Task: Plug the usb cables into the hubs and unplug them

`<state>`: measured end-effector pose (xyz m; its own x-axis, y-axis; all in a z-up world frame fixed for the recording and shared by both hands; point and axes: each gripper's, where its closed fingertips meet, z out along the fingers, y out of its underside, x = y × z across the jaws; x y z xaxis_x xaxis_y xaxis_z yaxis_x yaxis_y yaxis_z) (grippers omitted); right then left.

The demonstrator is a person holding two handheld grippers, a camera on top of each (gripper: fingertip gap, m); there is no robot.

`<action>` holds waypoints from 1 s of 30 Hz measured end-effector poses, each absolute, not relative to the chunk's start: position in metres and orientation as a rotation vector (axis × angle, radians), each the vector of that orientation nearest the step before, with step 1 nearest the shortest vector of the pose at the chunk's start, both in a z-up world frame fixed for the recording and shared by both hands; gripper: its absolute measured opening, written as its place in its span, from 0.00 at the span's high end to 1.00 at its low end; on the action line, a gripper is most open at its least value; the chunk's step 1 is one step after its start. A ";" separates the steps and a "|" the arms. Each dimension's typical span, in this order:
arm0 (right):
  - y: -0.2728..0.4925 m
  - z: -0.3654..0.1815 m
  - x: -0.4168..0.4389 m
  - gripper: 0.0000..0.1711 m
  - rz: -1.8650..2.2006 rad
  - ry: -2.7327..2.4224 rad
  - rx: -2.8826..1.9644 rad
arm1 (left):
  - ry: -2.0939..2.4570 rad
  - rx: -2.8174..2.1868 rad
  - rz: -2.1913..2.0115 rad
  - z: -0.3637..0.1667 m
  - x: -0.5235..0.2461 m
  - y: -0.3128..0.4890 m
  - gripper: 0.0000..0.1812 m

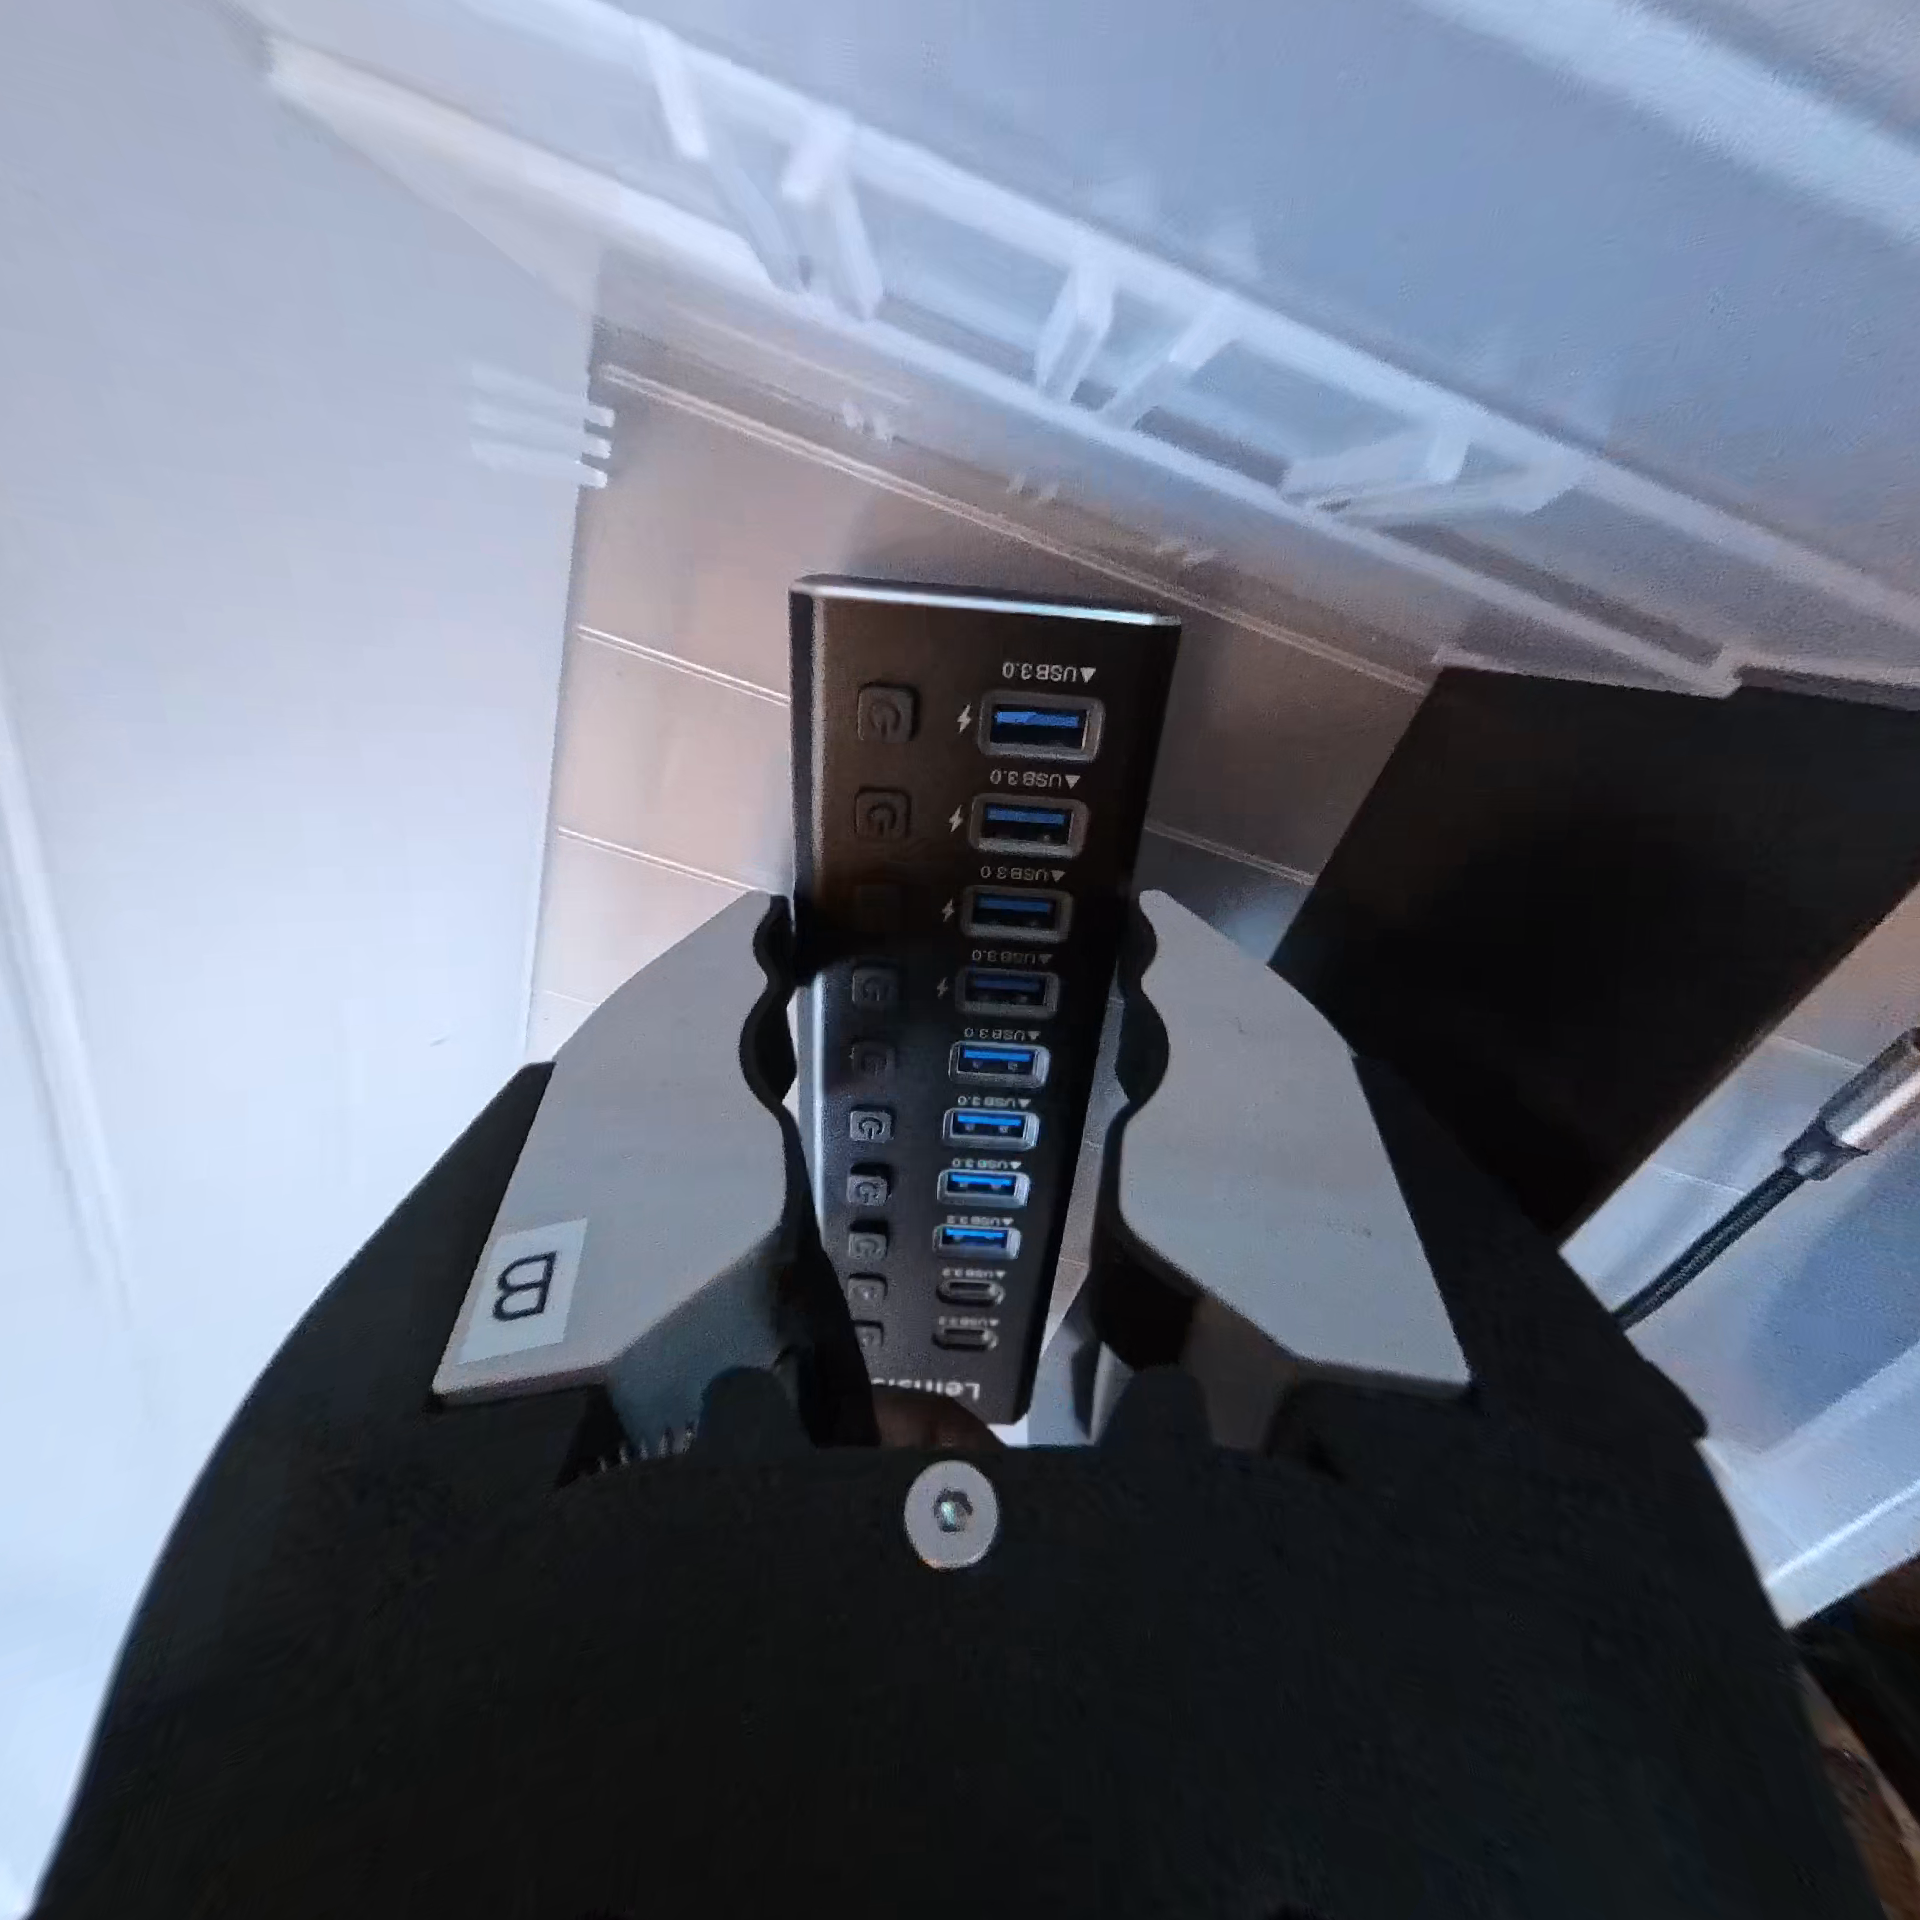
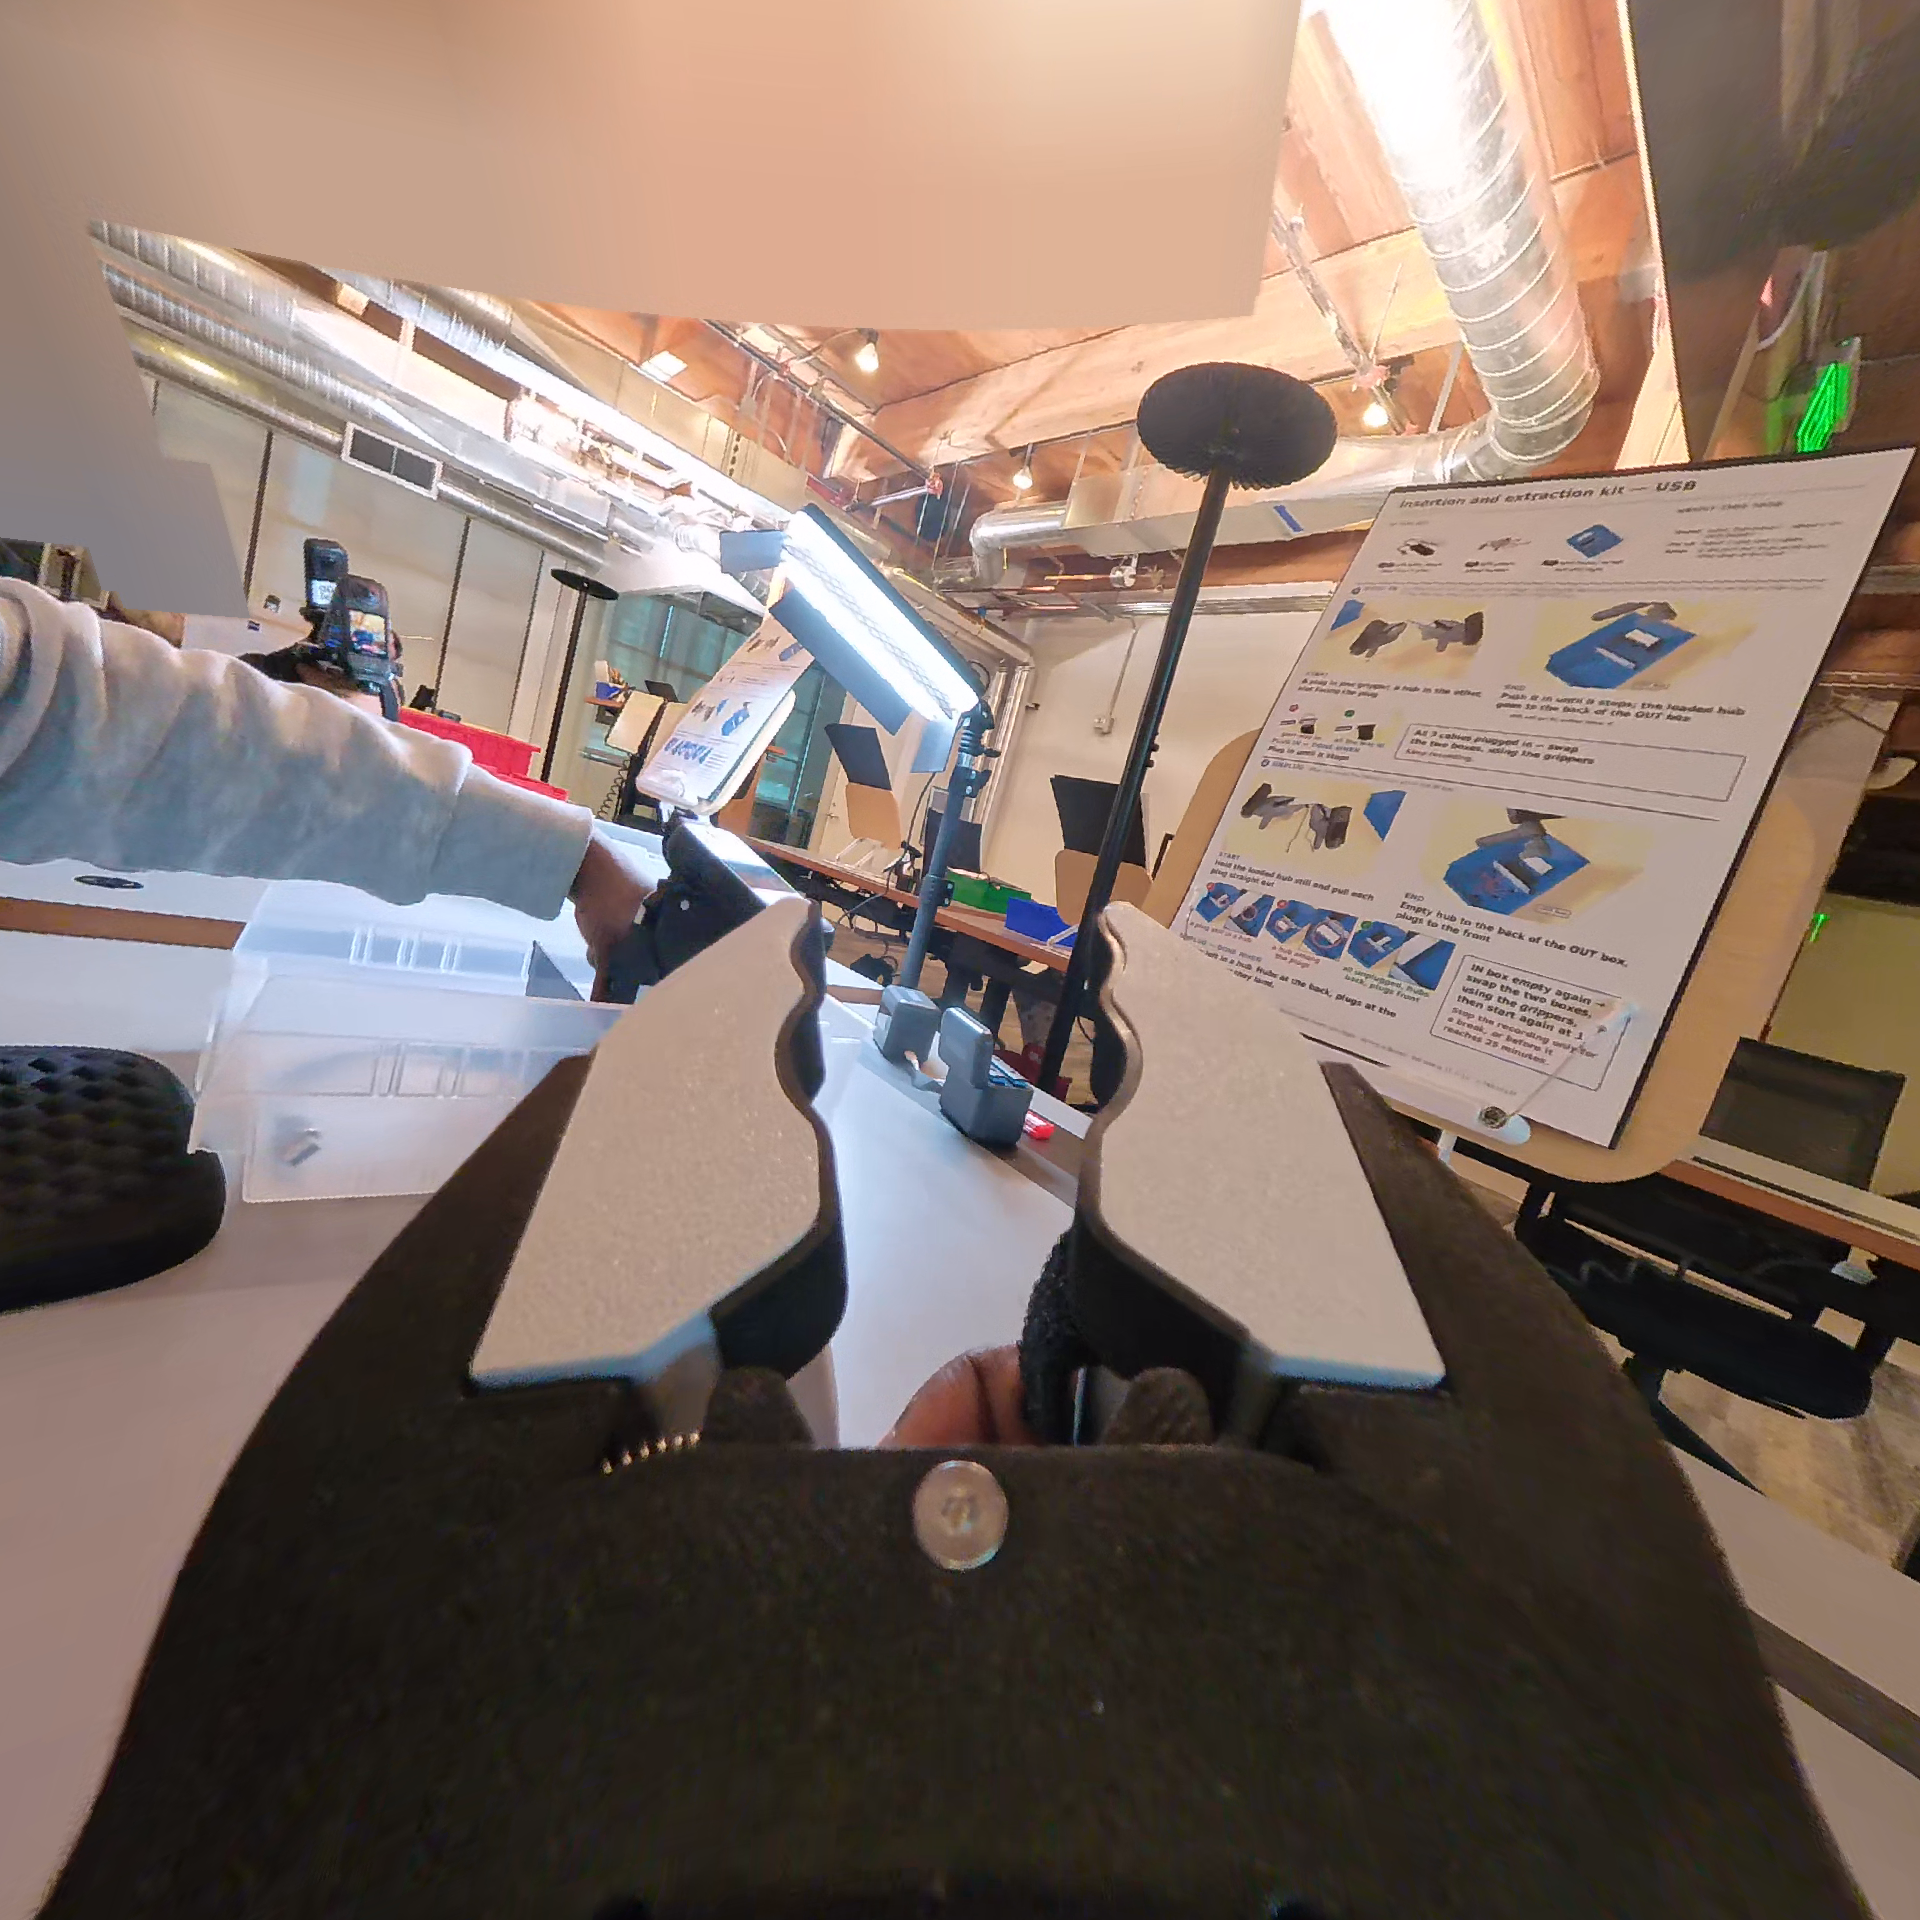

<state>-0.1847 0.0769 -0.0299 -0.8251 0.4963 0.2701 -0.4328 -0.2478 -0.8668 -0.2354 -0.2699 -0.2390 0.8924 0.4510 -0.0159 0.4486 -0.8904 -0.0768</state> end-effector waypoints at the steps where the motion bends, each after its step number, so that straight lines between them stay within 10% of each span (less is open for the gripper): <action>1: 0.077 -0.030 -0.185 0.72 2.100 -1.430 -0.080 | -0.698 -2.994 0.110 -0.238 -0.238 -0.271 0.67; 17: 0.065 -0.039 -0.177 0.73 2.112 -1.512 -0.044 | -0.714 -2.086 1.164 -0.054 -0.244 -0.229 0.68; 30: 0.019 -0.084 -0.168 0.56 2.124 -1.899 -0.136 | -0.584 -1.542 0.735 0.002 -0.170 -0.054 0.68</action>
<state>-0.1679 0.0186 -0.0843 -0.9540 0.2746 0.1202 -0.1500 -0.0902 -0.9846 -0.1704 -0.0539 0.0023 0.6672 0.7362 -0.1138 -0.0557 -0.1030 -0.9931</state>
